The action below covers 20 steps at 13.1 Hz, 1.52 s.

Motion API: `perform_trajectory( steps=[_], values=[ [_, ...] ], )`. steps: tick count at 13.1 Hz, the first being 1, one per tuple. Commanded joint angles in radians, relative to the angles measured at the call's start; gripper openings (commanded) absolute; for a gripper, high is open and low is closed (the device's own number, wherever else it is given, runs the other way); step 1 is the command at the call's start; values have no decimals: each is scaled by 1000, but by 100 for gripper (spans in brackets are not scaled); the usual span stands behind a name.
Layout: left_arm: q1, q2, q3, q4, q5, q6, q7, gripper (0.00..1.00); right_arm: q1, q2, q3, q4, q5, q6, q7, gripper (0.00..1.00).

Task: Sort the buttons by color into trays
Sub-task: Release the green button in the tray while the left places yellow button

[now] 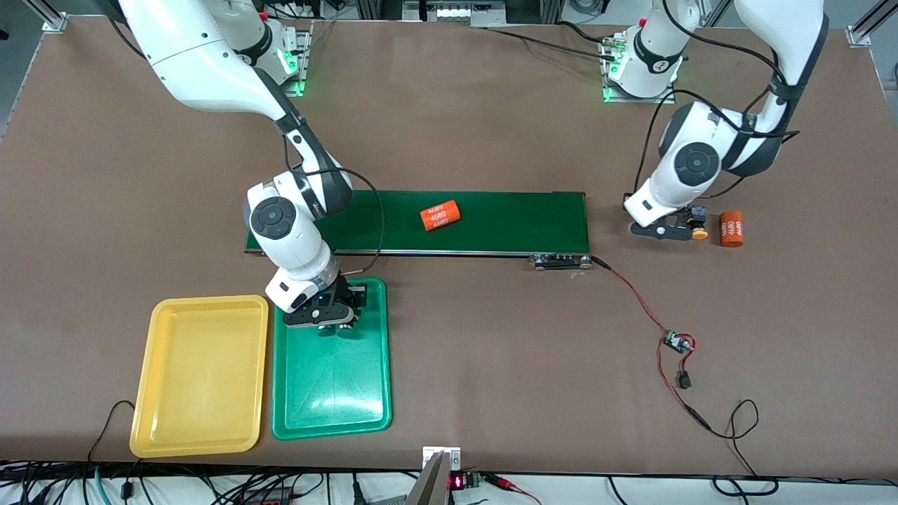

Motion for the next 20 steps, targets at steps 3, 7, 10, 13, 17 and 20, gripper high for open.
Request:
perform_trajectory(
  steps=[3,7,10,13,17,20],
  values=[
    [-30,-1,-140,168,-219,-162,6,15,-6,9,1,19,-10,3,-12,85],
    [-107,95,-161,183,-353,-47,-122,15,-24,-14,-5,1,-14,-21,-21,100],
    [-142,169,-177,183,-353,74,-220,18,-26,-72,-5,-19,-13,-156,-19,100],
    [-141,166,-177,200,-349,76,-223,47,-36,-136,-3,-63,-13,-228,-12,100],
    [-130,96,-175,205,-349,52,-218,100,-42,-283,0,-236,-7,-228,-12,100],
    [-119,57,-145,324,-332,-170,-217,100,-39,-426,3,-396,-1,-233,-12,100]
  ],
)
